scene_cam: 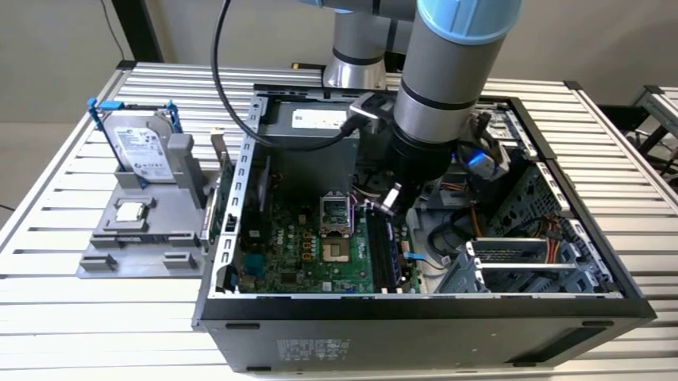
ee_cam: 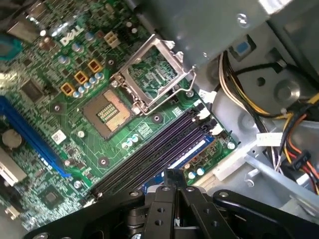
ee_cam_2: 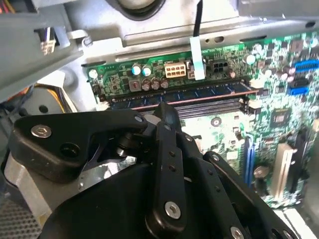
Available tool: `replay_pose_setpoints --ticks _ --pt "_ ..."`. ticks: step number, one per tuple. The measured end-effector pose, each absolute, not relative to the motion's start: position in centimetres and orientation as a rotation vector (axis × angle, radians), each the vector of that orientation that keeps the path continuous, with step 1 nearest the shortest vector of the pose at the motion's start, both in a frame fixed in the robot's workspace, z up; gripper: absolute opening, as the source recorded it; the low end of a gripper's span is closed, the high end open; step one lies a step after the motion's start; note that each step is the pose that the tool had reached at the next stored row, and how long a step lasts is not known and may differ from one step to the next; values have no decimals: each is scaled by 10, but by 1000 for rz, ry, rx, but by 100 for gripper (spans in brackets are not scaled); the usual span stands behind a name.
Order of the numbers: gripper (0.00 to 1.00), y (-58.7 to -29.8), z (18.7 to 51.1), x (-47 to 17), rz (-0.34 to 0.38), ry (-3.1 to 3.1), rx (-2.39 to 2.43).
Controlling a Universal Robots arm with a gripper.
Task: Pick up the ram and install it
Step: 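Press down the ram until it locks into place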
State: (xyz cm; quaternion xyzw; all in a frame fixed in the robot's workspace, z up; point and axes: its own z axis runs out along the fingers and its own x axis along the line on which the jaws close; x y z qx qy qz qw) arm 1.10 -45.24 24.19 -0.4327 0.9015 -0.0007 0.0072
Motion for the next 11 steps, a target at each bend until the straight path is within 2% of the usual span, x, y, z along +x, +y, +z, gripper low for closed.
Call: replay_pose_setpoints --ticks 11 --pt "0 -452 242 11 -2 2671 -1628"
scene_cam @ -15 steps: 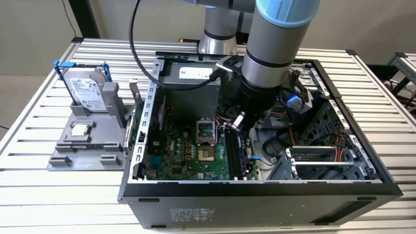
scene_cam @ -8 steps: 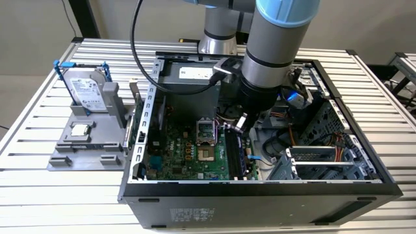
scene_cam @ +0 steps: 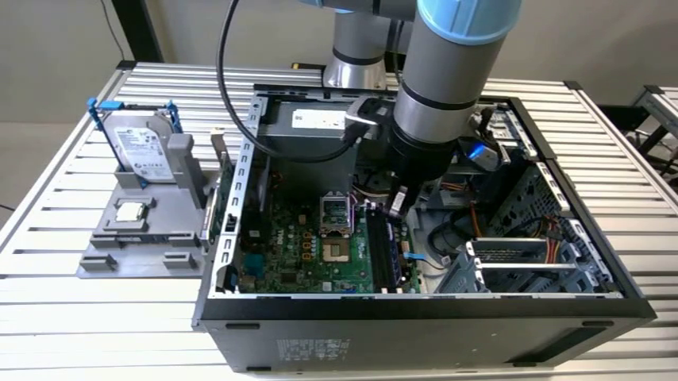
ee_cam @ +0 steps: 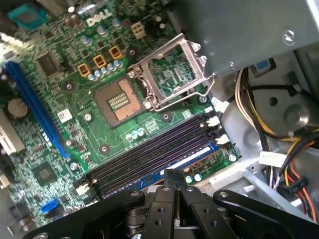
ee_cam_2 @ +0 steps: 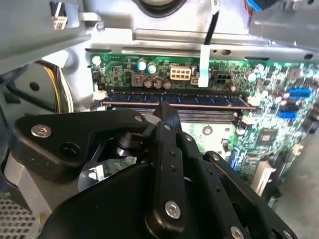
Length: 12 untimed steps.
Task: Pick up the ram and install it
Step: 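Press down the ram until it locks into place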
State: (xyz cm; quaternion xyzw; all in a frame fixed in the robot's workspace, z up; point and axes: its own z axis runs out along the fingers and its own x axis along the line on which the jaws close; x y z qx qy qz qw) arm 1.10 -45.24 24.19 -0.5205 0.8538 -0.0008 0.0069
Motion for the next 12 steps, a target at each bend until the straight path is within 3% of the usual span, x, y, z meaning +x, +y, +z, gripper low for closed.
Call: replay_pose_setpoints --ticks 12 --pt "0 -452 242 11 -4 2479 -1910"
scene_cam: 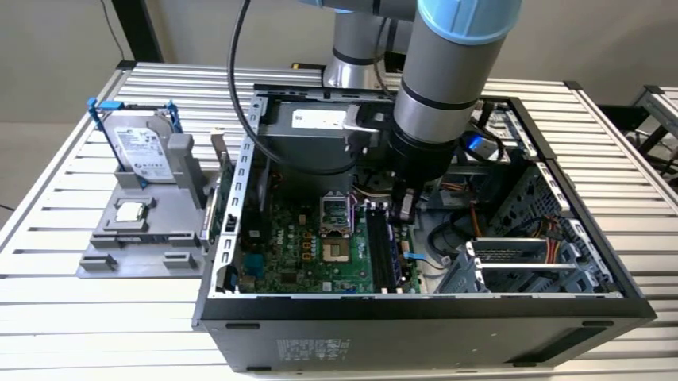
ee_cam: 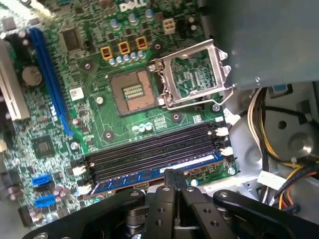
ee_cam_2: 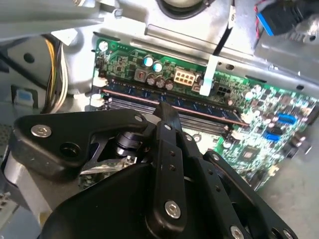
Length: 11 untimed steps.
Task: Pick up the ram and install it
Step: 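Press down the ram until it locks into place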
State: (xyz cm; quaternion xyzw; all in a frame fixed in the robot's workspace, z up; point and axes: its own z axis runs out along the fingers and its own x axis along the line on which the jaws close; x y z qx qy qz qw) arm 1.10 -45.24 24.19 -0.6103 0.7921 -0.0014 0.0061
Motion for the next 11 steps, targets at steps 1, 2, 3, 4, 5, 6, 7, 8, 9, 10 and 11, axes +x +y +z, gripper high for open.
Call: replay_pose_setpoints --ticks 1,2,3,4,5,6,7,8,9,10,11 --pt "0 -452 242 11 -4 2462 -1932" --pt "0 -452 242 11 -4 2443 -1956" --pt "0 -452 242 11 -4 2425 -1978" --pt "0 -452 242 11 -4 2407 -1999" --pt "0 -452 242 11 -4 2390 -2021" --pt "0 -452 242 11 -4 2371 -2043" --pt "0 -452 242 11 -4 2352 -2064" --pt "0 -452 242 11 -4 2333 -2086" --pt "0 -452 242 11 -4 2315 -2106" --pt "0 -452 242 11 -4 2295 -2128" --pt "0 -452 242 11 -4 2275 -2149"
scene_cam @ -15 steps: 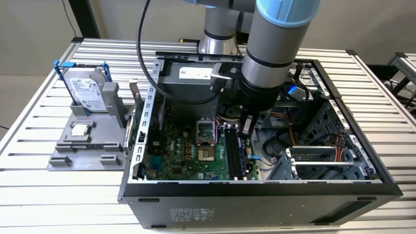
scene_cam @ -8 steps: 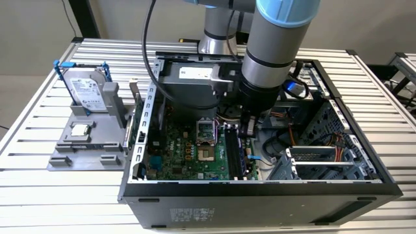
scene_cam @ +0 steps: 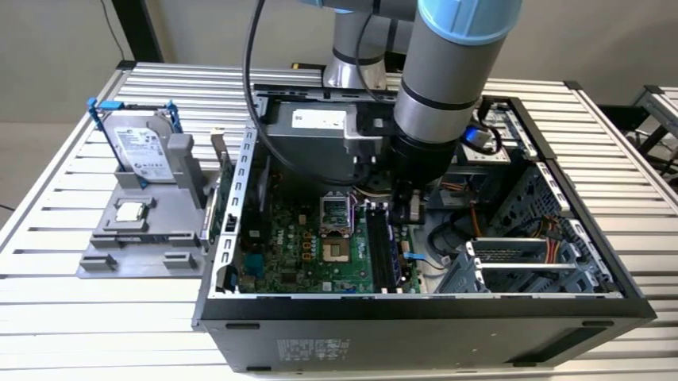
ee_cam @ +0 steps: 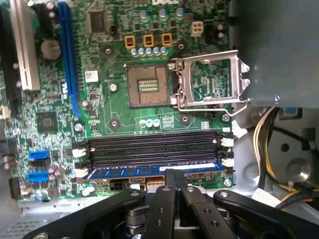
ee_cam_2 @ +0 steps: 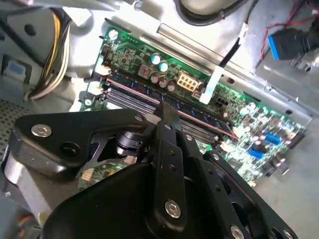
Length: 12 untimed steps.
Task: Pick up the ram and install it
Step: 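Press down the ram until it locks into place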
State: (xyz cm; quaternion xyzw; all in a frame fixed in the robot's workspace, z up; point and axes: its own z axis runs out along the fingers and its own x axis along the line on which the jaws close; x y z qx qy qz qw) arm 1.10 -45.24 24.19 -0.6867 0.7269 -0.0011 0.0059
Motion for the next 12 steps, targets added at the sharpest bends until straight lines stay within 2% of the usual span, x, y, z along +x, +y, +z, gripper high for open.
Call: replay_pose_setpoints --ticks 12 --pt "0 -456 242 11 -4 2200 -2226"
